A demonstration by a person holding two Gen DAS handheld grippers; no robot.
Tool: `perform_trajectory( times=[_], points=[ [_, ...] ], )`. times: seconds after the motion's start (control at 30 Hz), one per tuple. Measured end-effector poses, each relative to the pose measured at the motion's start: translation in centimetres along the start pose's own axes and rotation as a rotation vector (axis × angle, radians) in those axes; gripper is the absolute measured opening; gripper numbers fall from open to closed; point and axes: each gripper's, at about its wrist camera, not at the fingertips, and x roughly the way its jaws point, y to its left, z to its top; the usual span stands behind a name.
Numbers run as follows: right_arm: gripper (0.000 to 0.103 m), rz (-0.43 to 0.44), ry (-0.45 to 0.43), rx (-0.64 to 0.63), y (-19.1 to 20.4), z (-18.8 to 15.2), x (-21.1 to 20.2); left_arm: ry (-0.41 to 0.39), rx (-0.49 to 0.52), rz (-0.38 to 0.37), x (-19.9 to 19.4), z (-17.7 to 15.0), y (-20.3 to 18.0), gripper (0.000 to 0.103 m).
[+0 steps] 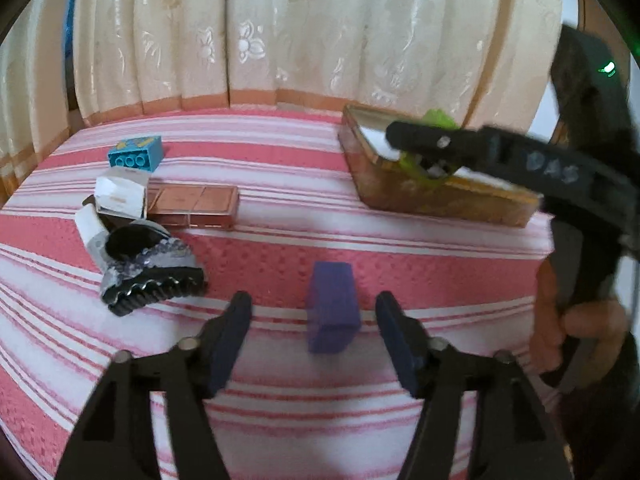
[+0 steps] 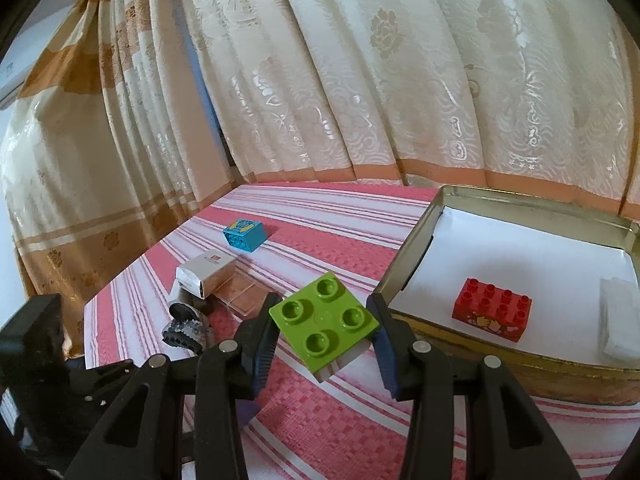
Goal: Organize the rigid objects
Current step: 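Lift the purple cube with the left tool while the right tool lifts the green brick, then lower the purple cube into the tin and release while the right tool releases the green brick there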
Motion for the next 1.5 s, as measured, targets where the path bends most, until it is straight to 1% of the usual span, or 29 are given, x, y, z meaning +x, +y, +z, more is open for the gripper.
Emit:
perform_trajectory(
  times=[0.03, 0.07, 0.13, 0.23, 0.33, 0.43, 0.5, 0.63, 0.73, 0.83, 0.9, 1.03, 1.17, 1.3, 1.43, 1.5],
  points=[
    [0.046, 0.001, -0.001, 0.002, -0.1, 0.0, 0.0, 0.022, 0.015, -0.004, 0.5, 0.0, -0.3, 0.019],
    [0.046, 0.0, -0.004, 0.004, -0.1, 0.0, -0.1, 0.035, 0.016, 0.0, 0.8, -0.1, -0.5, 0.018],
    [0.046, -0.005, -0.006, 0.001, -0.1, 0.1, -0.1, 0.049, 0.011, -0.01, 1.1, -0.3, -0.6, 0.018],
    [0.046, -0.014, -0.015, -0.003, -0.1, 0.2, -0.4, 0.024, -0.017, -0.019, 0.5, -0.3, -0.2, 0.018],
    [0.046, -0.032, -0.032, -0.013, -0.2, 0.2, -0.8, -0.034, -0.036, -0.038, -0.5, 0.3, 0.0, 0.018],
    [0.046, -0.05, -0.066, -0.015, -0.7, 0.4, -1.8, -0.145, 0.002, -0.017, -2.1, 1.3, -0.8, 0.018],
    [0.046, -0.065, -0.088, -0.012, -1.4, 0.6, -2.5, -0.169, 0.016, -0.032, -2.4, 2.3, -1.4, 0.018],
    [0.046, -0.114, -0.114, 0.005, -3.3, 0.8, -3.6, -0.196, 0.054, -0.034, -2.1, 3.9, -3.1, 0.018],
    [0.046, -0.16, -0.127, 0.026, -5.1, 1.0, -4.4, -0.214, 0.071, -0.057, -1.6, 5.4, -4.6, 0.018],
    [0.046, -0.199, -0.15, 0.072, -7.5, 1.2, -5.6, -0.242, 0.098, -0.085, -0.9, 7.2, -6.8, 0.018],
    [0.046, -0.246, -0.168, 0.094, -9.1, 1.4, -6.3, -0.257, 0.108, -0.096, -0.6, 8.0, -8.2, 0.018],
    [0.046, -0.302, -0.186, 0.13, -11.8, 1.8, -7.1, -0.263, 0.114, -0.123, 1.2, 9.7, -10.6, 0.018],
    [0.046, -0.347, -0.188, 0.167, -14.5, 2.0, -7.5, -0.256, 0.117, -0.132, 3.0, 11.0, -12.4, 0.018],
    [0.046, -0.4, -0.208, 0.178, -16.6, 2.2, -8.3, -0.252, 0.129, -0.128, 4.7, 12.0, -14.2, 0.018],
    [0.046, -0.459, -0.207, 0.2, -18.9, 2.1, -8.8, -0.237, 0.118, -0.142, 6.6, 12.7, -16.0, 0.018],
    [0.046, -0.469, -0.206, 0.221, -20.0, 2.1, -8.9, -0.231, 0.122, -0.141, 7.5, 12.9, -16.8, 0.018]
  ],
)
